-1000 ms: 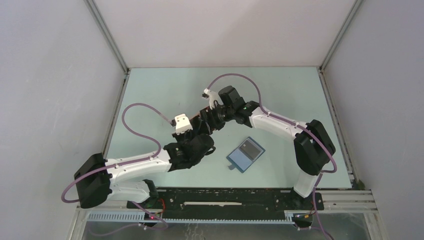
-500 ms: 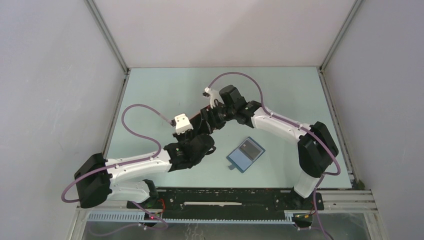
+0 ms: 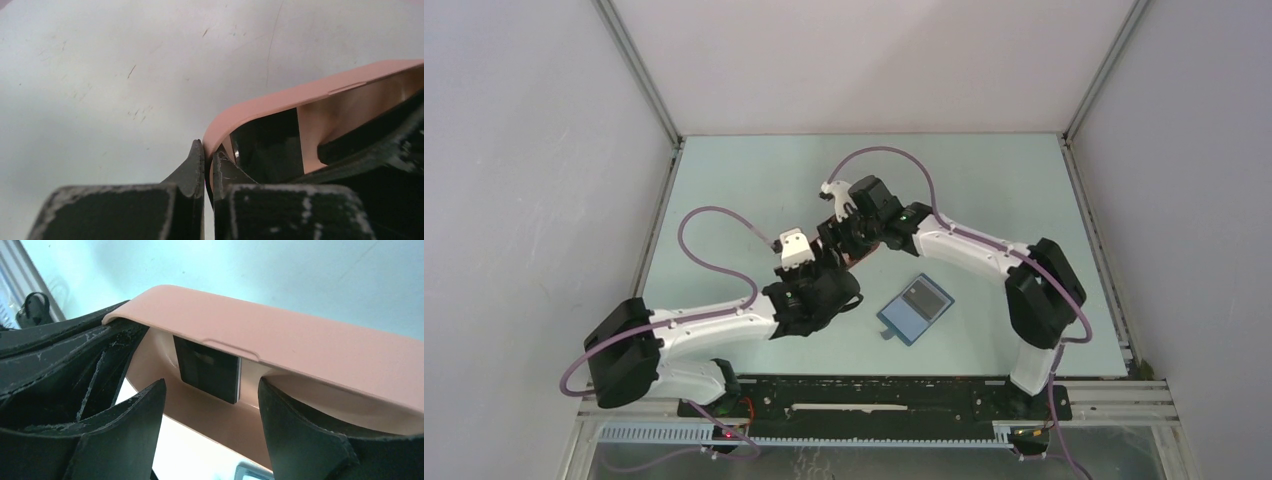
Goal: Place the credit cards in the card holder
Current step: Pick up the credit card from the storage box.
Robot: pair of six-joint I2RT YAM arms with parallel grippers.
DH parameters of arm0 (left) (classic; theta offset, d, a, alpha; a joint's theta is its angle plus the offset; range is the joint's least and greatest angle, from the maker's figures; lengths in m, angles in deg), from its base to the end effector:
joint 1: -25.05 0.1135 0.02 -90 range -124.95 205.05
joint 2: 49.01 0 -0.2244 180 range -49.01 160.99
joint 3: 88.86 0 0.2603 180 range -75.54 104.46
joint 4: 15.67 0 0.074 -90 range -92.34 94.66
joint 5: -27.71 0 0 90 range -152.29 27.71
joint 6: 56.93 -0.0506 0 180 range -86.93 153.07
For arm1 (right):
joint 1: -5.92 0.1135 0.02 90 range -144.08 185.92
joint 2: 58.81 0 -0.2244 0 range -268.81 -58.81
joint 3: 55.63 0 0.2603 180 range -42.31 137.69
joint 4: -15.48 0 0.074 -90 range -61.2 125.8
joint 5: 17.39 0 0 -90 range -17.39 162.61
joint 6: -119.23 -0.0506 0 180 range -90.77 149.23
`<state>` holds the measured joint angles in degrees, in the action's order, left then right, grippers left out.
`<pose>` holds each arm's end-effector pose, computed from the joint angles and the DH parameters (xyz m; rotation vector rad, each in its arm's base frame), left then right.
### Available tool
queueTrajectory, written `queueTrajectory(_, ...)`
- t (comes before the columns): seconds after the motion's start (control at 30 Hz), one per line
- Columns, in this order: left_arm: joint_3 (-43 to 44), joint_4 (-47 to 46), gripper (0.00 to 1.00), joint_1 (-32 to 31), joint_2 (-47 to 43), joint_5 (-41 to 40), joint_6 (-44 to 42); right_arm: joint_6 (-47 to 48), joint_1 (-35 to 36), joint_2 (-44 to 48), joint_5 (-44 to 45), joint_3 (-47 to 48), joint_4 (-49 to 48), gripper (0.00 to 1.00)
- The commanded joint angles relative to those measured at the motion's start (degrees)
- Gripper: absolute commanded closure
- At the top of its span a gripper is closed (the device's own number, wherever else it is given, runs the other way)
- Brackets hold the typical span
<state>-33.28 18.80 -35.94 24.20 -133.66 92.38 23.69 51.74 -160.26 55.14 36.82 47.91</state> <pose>0.1674 -0.2029 0.1783 -0.4113 1.7800 0.1058 0.2771 0.3070 0.2118 -0.9760 2.1813 0.7962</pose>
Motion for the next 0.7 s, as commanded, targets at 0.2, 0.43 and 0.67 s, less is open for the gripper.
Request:
queueTrajectory(0.2, 3.70, -1.63, 1.00, 0.17, 0.29, 4.11, 11.66, -5.75, -2.40, -11.56, -19.55, 2.87, 1.17, 0.23)
queueTrajectory(0.43, 1.59, -2.51, 1.00, 2.24, 1.19, 9.12, 14.41, -9.56, -4.63, -13.31, -25.63, 2.17, -1.31, 0.24)
queueTrajectory(0.67, 0.15, -2.10, 1.00, 5.08, 4.33, 16.90, 13.21, -1.68, -4.90, -11.39, -11.92, 2.56, 1.97, 0.25)
